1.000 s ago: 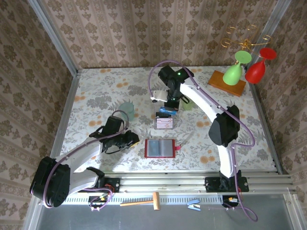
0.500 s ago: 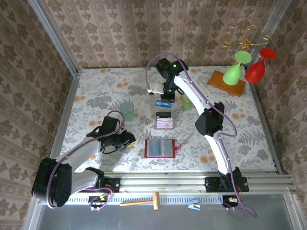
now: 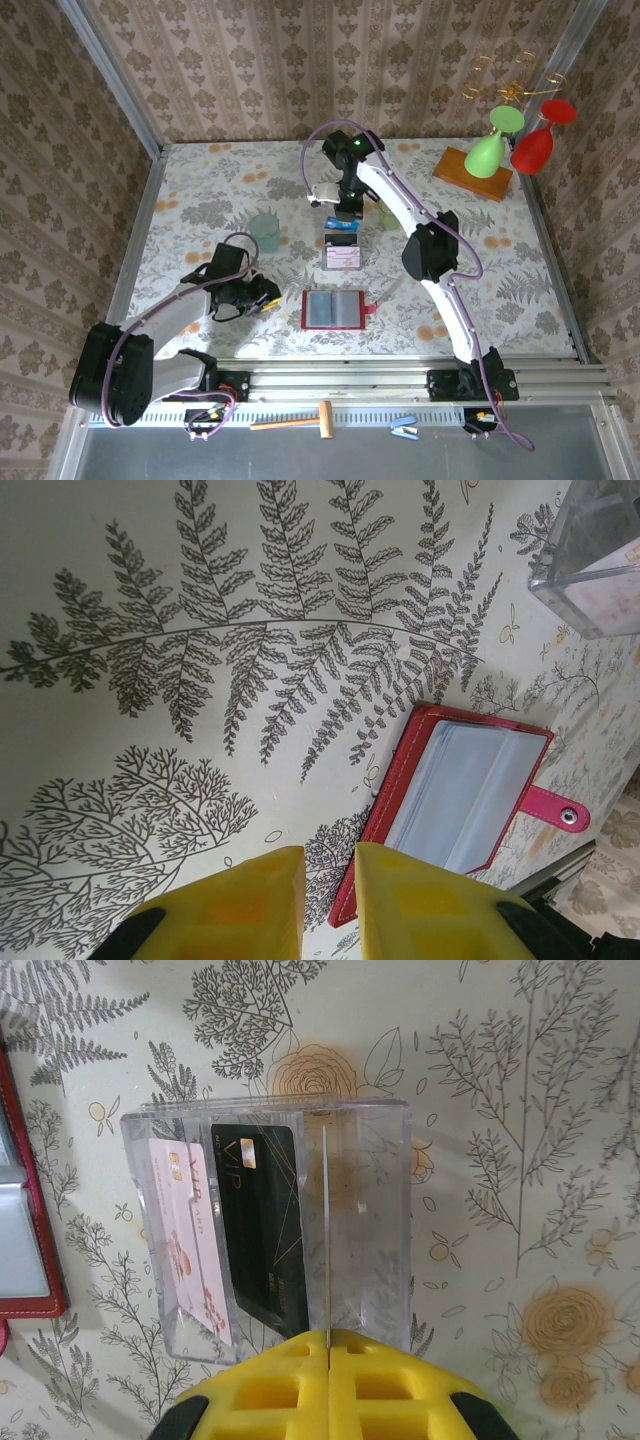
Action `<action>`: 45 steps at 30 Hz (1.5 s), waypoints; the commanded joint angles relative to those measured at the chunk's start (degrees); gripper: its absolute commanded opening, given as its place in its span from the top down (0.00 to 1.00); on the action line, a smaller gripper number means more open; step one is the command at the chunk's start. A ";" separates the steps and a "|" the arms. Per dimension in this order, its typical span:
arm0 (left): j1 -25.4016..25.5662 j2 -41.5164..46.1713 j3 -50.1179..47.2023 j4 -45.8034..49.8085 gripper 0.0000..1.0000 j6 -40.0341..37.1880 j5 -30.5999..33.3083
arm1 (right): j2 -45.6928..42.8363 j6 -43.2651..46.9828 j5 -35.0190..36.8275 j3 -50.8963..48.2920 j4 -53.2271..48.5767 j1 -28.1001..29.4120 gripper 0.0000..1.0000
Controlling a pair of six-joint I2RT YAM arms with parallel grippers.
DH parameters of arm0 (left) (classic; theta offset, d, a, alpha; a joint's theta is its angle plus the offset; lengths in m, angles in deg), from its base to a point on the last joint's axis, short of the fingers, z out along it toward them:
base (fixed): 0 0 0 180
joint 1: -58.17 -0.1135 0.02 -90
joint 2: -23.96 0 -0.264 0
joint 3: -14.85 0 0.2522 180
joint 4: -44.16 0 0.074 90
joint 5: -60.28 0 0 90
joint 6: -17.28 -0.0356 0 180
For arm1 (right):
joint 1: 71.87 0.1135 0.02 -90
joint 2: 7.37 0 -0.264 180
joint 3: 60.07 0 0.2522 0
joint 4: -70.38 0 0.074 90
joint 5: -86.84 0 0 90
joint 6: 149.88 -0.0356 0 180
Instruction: Take the credit cards out of the card holder
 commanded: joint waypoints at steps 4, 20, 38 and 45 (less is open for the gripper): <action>-0.79 0.95 0.69 2.20 0.79 -1.28 -0.49 | 2.12 1.60 -0.83 1.66 -2.09 -0.28 1.00; -1.15 1.94 0.34 3.18 0.79 -1.28 -0.17 | 4.75 0.05 -3.35 0.03 -4.38 -0.06 1.00; -1.21 0.63 0.75 1.85 0.78 -1.32 -0.51 | -0.98 -2.35 0.65 -0.39 2.61 0.10 0.84; -1.19 0.25 1.09 1.23 0.78 -1.54 -0.95 | -4.75 -4.82 0.82 -0.70 3.35 0.19 0.79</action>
